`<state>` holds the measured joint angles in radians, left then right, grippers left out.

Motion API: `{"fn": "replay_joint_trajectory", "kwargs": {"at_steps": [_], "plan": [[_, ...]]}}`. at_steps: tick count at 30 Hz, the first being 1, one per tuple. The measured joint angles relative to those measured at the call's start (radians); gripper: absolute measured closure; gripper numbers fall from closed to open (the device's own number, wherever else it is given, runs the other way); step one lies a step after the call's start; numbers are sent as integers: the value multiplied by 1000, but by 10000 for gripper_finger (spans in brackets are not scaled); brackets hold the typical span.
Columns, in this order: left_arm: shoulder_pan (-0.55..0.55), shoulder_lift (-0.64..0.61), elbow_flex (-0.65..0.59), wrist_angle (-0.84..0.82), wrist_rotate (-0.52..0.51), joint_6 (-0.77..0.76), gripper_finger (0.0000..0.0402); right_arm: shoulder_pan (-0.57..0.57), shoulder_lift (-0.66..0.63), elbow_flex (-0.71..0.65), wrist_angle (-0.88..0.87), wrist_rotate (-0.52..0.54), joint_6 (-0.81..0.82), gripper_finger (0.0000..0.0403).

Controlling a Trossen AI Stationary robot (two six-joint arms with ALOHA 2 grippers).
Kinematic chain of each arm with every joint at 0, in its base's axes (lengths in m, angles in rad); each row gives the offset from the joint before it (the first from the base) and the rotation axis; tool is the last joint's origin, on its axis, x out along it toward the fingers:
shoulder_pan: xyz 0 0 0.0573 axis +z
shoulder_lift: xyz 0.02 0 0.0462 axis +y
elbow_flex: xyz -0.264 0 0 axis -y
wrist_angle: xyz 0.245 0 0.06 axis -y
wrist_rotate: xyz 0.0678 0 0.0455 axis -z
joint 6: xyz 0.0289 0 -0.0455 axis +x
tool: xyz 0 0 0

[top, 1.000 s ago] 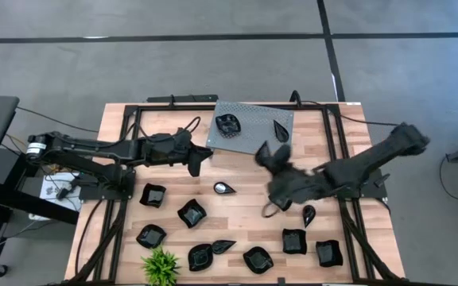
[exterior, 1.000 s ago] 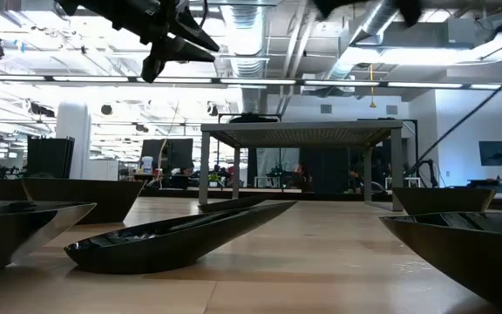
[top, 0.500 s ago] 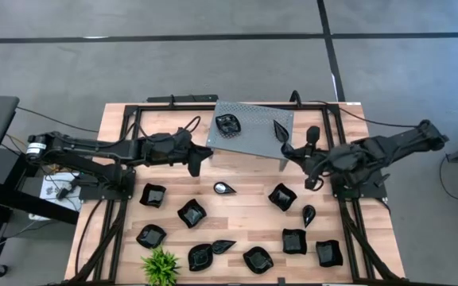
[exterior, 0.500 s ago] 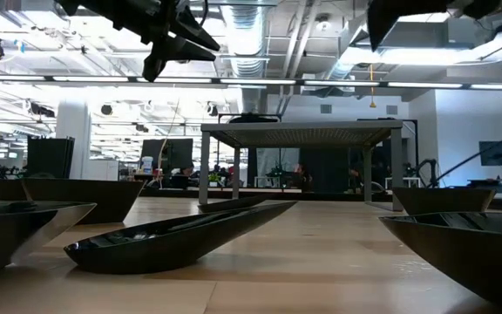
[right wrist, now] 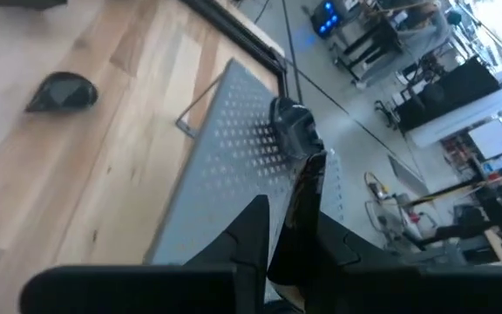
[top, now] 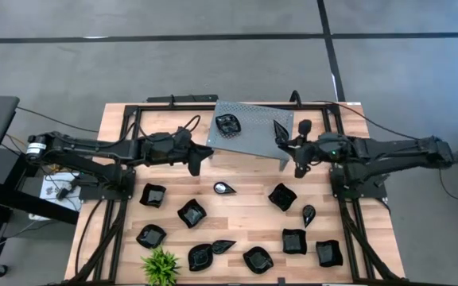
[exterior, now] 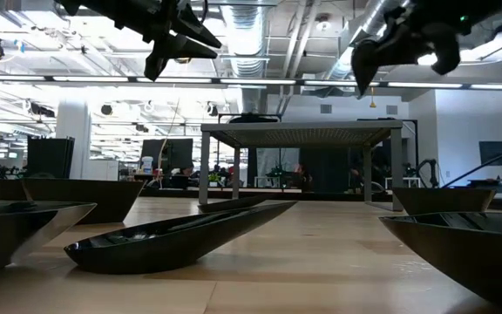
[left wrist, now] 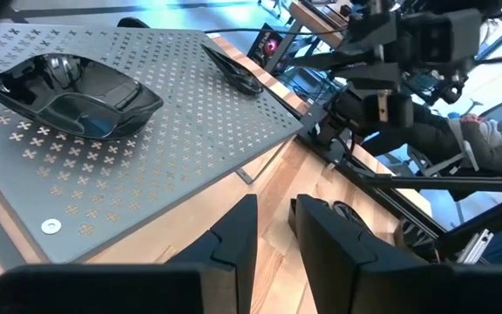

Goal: Pick & Place Mini shaped plates
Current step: Stack the black drop-shaped plate on the other drop-shaped plate on the shelf

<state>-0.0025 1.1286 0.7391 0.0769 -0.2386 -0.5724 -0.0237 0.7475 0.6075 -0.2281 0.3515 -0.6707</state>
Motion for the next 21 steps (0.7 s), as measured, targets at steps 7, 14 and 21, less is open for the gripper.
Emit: {"fn": "replay_joint_trajectory", "kwargs": {"at_steps": [7, 14, 21], "plan": [[0, 0, 0, 1, 0, 18, 318, -159, 55, 0, 37, -103, -12, 362], [0, 0, 0, 0, 0, 26, 318, -296, 111, 0, 39, -266, -12, 361], [-3, 0, 0, 0, 0, 26, 318, -360, 157, 0, 61, -297, -38, 361]]}}
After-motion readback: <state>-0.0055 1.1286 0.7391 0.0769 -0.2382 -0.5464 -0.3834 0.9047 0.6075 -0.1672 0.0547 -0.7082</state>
